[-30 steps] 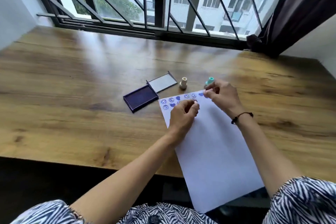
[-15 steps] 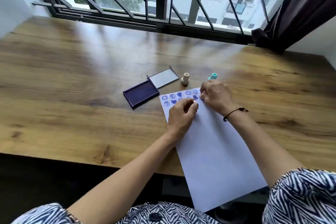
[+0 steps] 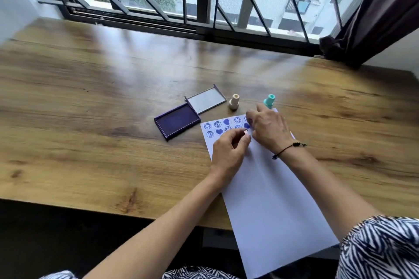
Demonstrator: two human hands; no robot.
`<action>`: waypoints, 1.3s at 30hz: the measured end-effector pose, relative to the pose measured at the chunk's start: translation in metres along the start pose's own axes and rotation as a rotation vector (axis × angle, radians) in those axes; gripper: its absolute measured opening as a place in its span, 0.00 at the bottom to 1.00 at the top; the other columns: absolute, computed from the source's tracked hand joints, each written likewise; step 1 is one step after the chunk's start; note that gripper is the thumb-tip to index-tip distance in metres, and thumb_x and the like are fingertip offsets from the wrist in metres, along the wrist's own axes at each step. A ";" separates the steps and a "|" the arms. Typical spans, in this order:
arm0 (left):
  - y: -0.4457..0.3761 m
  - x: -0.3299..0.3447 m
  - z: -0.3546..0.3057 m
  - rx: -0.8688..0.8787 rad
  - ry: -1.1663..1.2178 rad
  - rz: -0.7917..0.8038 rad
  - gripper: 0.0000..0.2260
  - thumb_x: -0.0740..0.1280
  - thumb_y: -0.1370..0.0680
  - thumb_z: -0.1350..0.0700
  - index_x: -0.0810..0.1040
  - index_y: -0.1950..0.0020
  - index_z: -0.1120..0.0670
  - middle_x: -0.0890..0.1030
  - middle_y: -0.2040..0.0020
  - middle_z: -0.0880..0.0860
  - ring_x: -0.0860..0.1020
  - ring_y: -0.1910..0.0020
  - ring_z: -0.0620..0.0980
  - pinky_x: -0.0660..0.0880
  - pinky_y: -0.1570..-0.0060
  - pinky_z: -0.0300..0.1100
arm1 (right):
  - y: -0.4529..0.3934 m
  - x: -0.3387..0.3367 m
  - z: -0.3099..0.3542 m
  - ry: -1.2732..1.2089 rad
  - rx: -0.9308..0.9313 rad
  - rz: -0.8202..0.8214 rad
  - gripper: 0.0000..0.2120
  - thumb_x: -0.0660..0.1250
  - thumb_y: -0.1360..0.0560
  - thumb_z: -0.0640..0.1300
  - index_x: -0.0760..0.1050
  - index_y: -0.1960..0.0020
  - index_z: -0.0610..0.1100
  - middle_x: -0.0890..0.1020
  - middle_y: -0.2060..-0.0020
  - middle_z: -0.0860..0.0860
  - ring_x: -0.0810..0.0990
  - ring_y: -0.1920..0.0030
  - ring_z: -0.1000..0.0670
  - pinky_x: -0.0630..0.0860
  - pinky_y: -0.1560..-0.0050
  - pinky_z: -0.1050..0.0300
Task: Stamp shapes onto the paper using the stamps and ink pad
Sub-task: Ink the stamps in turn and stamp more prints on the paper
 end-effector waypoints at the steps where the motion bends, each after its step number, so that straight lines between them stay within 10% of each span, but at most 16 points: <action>1: 0.000 0.000 0.000 0.006 0.003 -0.002 0.09 0.65 0.26 0.56 0.78 0.49 0.58 0.82 0.52 0.61 0.79 0.52 0.55 0.75 0.45 0.52 | 0.001 0.001 -0.002 -0.028 0.001 -0.017 0.07 0.61 0.29 0.35 0.75 0.54 0.41 0.77 0.53 0.42 0.76 0.55 0.37 0.69 0.61 0.53; 10: -0.002 0.000 0.001 0.030 -0.013 0.008 0.08 0.65 0.26 0.55 0.79 0.50 0.57 0.83 0.53 0.58 0.80 0.53 0.52 0.75 0.46 0.47 | -0.005 -0.008 -0.016 -0.262 0.047 0.040 0.07 0.64 0.31 0.35 0.80 0.56 0.42 0.82 0.56 0.41 0.79 0.55 0.40 0.74 0.57 0.53; 15: -0.001 0.001 0.001 0.008 0.014 0.024 0.08 0.65 0.26 0.54 0.79 0.50 0.55 0.82 0.53 0.56 0.80 0.53 0.51 0.75 0.46 0.45 | 0.011 -0.032 -0.036 -0.927 0.362 -0.106 0.13 0.69 0.34 0.31 0.75 0.67 0.49 0.77 0.73 0.47 0.75 0.79 0.55 0.71 0.76 0.64; 22: -0.007 -0.002 -0.009 -0.058 0.274 0.134 0.06 0.64 0.25 0.58 0.78 0.52 0.59 0.79 0.63 0.51 0.77 0.63 0.47 0.75 0.52 0.42 | 0.049 -0.038 -0.020 -1.377 0.432 -0.013 0.08 0.70 0.31 0.32 0.77 0.62 0.43 0.82 0.77 0.52 0.77 0.78 0.54 0.76 0.75 0.64; 39: -0.020 -0.022 -0.025 -0.029 0.258 0.149 0.07 0.64 0.25 0.57 0.80 0.61 0.55 0.78 0.67 0.52 0.74 0.68 0.45 0.72 0.64 0.35 | 0.029 -0.032 0.015 -1.018 0.181 -0.041 0.06 0.68 0.29 0.37 0.77 0.62 0.46 0.81 0.70 0.48 0.78 0.74 0.55 0.74 0.72 0.63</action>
Point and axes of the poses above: each hand's wrist, its own y-axis away from the middle knuckle, its own x-axis out of the palm, z = x × y, the point moved 1 cm from there along -y, towards the middle knuckle
